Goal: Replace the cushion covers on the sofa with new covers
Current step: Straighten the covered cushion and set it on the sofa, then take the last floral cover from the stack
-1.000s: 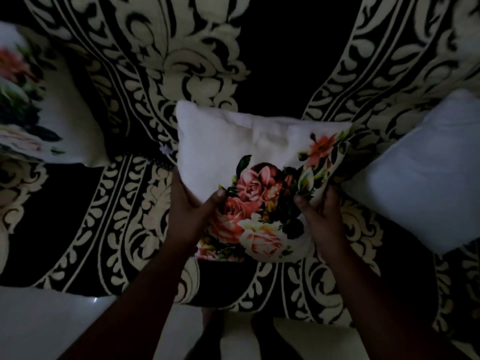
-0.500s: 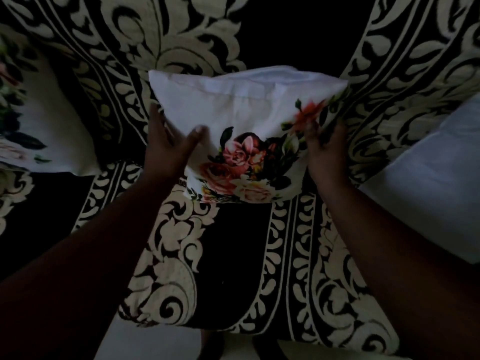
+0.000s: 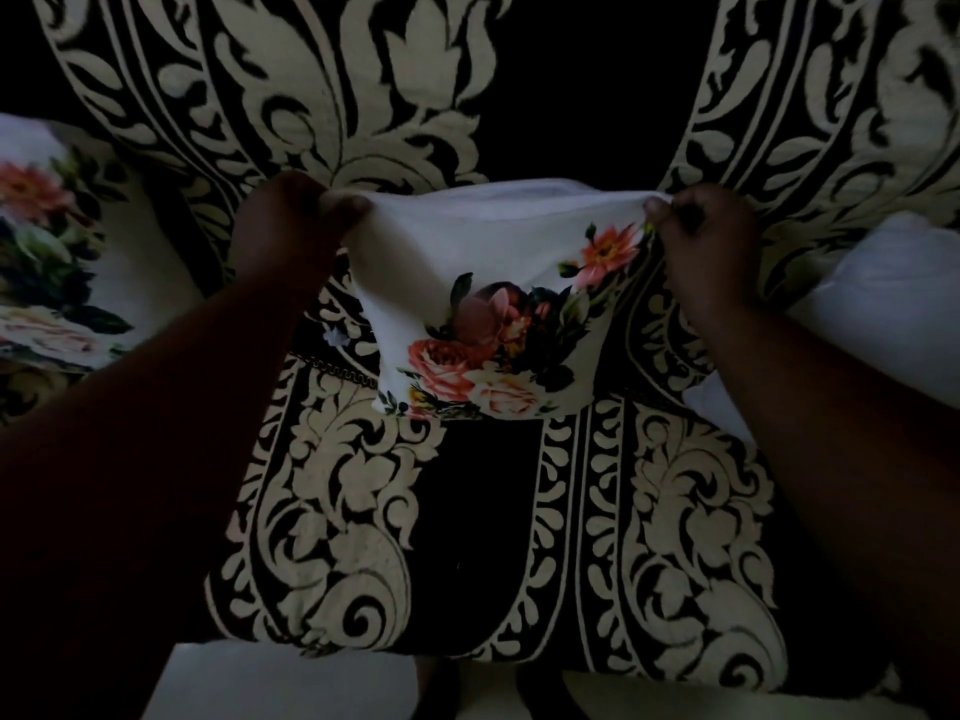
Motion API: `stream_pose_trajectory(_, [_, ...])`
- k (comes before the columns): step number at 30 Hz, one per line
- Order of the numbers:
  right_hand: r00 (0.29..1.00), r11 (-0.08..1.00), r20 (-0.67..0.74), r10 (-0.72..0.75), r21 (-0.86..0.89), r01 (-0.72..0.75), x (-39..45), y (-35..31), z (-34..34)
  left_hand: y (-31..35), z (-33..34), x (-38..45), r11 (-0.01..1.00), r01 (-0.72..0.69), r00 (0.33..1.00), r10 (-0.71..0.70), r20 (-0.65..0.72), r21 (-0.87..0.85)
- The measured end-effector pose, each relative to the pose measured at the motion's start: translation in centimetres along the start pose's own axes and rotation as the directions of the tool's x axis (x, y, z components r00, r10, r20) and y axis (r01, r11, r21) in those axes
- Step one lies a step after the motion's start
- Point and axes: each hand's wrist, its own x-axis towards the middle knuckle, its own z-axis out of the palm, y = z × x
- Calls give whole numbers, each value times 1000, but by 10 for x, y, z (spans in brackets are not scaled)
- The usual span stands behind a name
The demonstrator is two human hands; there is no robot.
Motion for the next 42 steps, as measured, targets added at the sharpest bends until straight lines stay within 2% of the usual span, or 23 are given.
stream_pose_trajectory(3, [999, 999, -19, 30, -23, -31, -10, -3, 8, 4, 1, 0, 995, 0, 1000, -1, 12, 95])
stream_pose_trajectory(8, [987, 985, -11, 160, 66, -159, -48, -29, 5, 8, -16, -32, 981, 104, 994, -105, 1, -165])
stream_pose_trajectory(11, [962, 949, 57, 266, 163, -271, -84, -58, -15, 29, -41, -68, 940, 177, 982, -151, 109, -290])
stream_pose_trajectory(16, [847, 781, 281, 452, 335, -528, -149, -122, -67, 65, -90, -142, 838, 324, 922, -176, 345, -439])
stream_pose_trajectory(21, [803, 683, 321, 502, 423, -596, -202, -173, -136, 118, -161, -216, 851, 290, 892, -75, 446, -437])
stream_pose_trajectory(24, [816, 674, 290, 501, 461, -577, -227, -186, -176, 141, -191, -250, 858, 275, 882, -46, 469, -434])
stream_pose_trajectory(27, [831, 684, 250, 497, 476, -553, -246, -189, -220, 173, -214, -284, 846, 222, 877, 44, 478, -486])
stream_pose_trajectory(33, [846, 669, 110, 521, 563, -485, -273, -165, -321, 250, -212, -333, 875, 50, 843, 222, 490, -482])
stream_pose_trajectory(38, [813, 657, -45, 581, 616, -435, -306, -112, -427, 336, -184, -395, 840, -132, 760, 427, 490, -526])
stream_pose_trajectory(42, [790, 703, -186, 584, 602, -378, -351, -59, -535, 424, -150, -475, 829, -155, 687, 481, 544, -537])
